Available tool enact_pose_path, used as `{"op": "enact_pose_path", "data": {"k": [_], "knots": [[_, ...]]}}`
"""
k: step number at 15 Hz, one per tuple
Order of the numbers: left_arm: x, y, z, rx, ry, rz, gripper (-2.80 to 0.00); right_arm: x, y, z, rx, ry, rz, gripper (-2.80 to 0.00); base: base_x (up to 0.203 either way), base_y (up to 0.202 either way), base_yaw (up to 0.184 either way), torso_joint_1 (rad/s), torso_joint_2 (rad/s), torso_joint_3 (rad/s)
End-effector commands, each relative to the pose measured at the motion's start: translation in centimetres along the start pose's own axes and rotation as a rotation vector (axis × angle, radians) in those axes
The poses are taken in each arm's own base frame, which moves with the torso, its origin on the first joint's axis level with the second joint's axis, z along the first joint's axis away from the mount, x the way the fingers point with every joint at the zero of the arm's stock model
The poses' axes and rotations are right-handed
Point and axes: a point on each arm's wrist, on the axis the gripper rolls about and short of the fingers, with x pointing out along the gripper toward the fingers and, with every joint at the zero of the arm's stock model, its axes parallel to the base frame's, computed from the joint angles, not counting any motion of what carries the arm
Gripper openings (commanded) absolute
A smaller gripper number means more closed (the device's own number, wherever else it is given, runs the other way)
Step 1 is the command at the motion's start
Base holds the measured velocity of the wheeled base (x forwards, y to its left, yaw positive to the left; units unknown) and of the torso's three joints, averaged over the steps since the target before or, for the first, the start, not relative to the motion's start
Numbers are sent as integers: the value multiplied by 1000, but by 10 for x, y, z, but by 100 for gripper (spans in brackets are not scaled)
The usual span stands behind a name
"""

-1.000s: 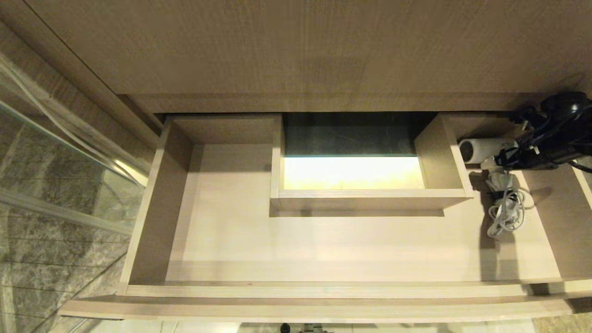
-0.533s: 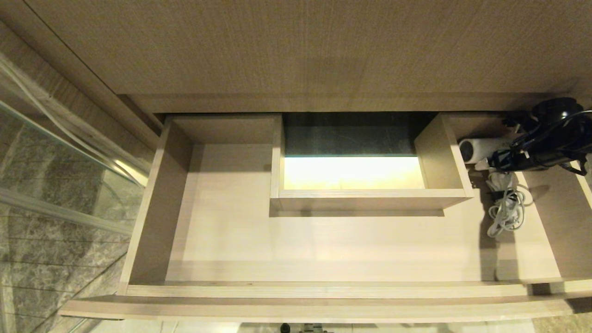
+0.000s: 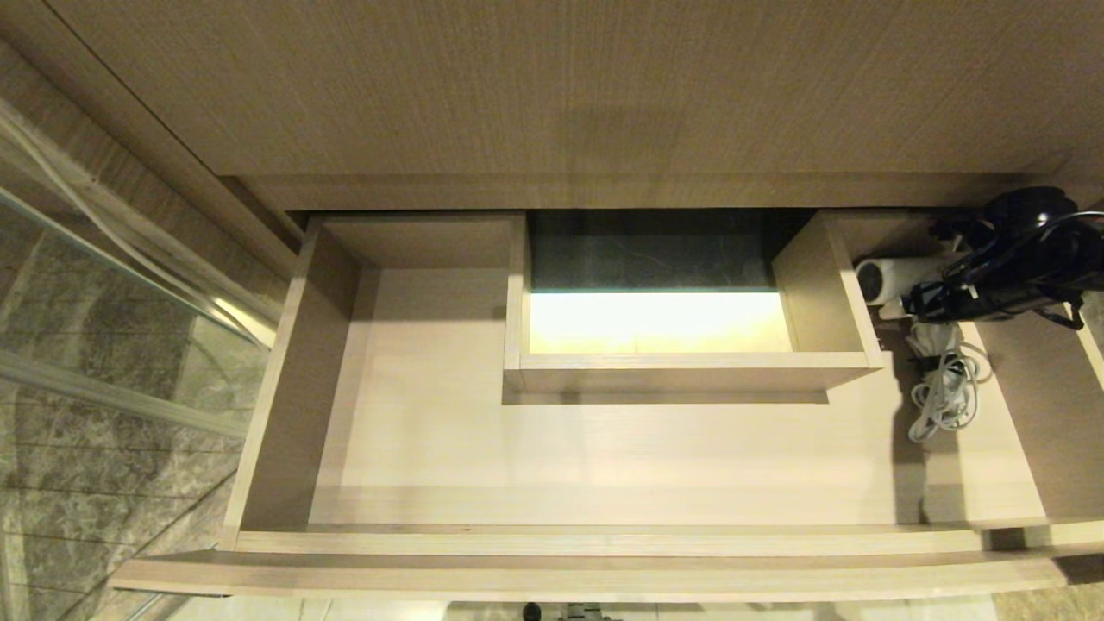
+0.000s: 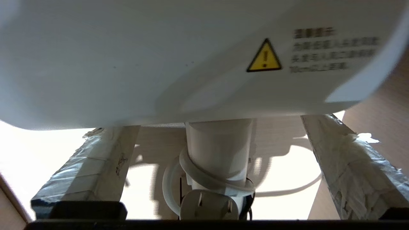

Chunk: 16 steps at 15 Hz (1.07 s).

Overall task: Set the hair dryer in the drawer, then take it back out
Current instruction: Take the hairdryer out

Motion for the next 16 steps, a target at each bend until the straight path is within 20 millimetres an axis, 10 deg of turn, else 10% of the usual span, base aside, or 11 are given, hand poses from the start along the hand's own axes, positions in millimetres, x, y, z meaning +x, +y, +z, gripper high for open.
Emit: {"op": "enact_pose_path", "data": {"k": [1,10,11,16], "knots": [[0,0,0,0,-1,1,-280,4,0,-2,-2,5,3,0,0,0,0,0,0,0],[0,0,0,0,-1,0,-280,9,9,-2,8,-1,17,0,0,0,0,0,0,0],[0,0,0,0,0,-1,-280,8,9,-2,8,-2,24,-280,0,0,0,0,0,0],[0,0,0,0,-1,1,-280,6,12,-2,5,7,40,-280,0,0,0,0,0,0]]}}
